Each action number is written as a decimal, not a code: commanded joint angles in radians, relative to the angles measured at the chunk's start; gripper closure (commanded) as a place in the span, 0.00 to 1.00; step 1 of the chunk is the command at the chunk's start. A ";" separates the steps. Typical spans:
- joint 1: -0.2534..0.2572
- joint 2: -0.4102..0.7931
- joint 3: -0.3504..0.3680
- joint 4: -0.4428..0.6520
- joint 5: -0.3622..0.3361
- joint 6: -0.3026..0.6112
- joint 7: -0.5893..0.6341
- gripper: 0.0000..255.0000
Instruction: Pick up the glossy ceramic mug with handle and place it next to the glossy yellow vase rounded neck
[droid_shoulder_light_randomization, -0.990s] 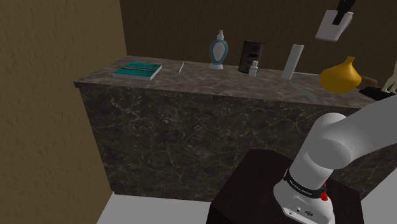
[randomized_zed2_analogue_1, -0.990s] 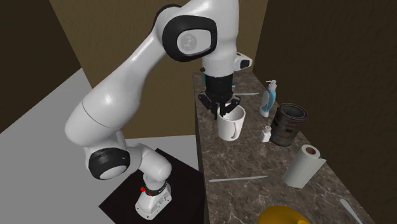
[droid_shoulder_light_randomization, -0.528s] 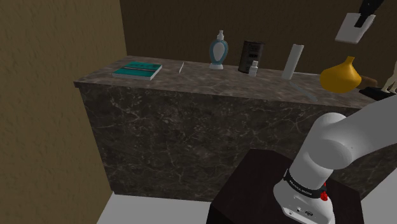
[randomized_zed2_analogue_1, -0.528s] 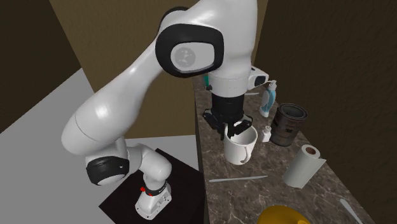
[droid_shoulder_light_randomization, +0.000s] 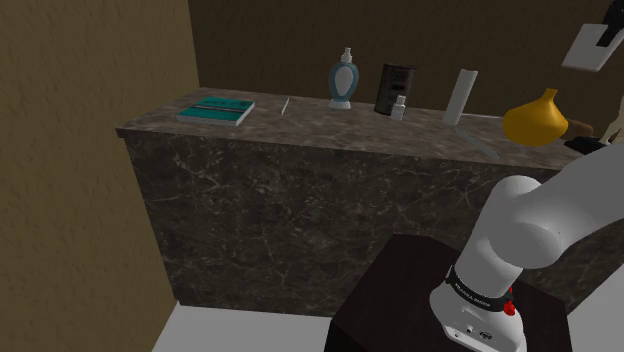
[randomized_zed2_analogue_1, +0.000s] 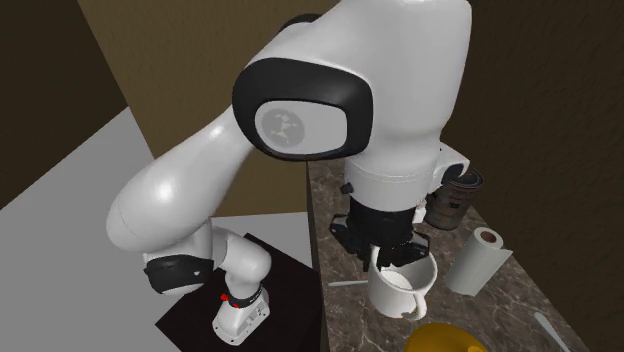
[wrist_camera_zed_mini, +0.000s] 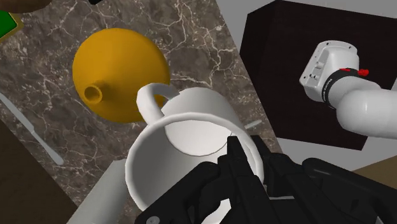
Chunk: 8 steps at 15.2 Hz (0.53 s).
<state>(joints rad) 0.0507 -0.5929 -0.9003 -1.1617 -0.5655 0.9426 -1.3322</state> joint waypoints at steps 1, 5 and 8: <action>0.046 0.017 -0.086 0.067 -0.023 -0.007 -0.072 1.00; 0.075 0.006 -0.153 0.085 -0.051 0.011 -0.126 1.00; 0.012 -0.042 -0.095 -0.023 -0.055 0.056 -0.094 1.00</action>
<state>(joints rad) 0.0786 -0.6210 -1.0096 -1.1534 -0.6185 0.9838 -1.4344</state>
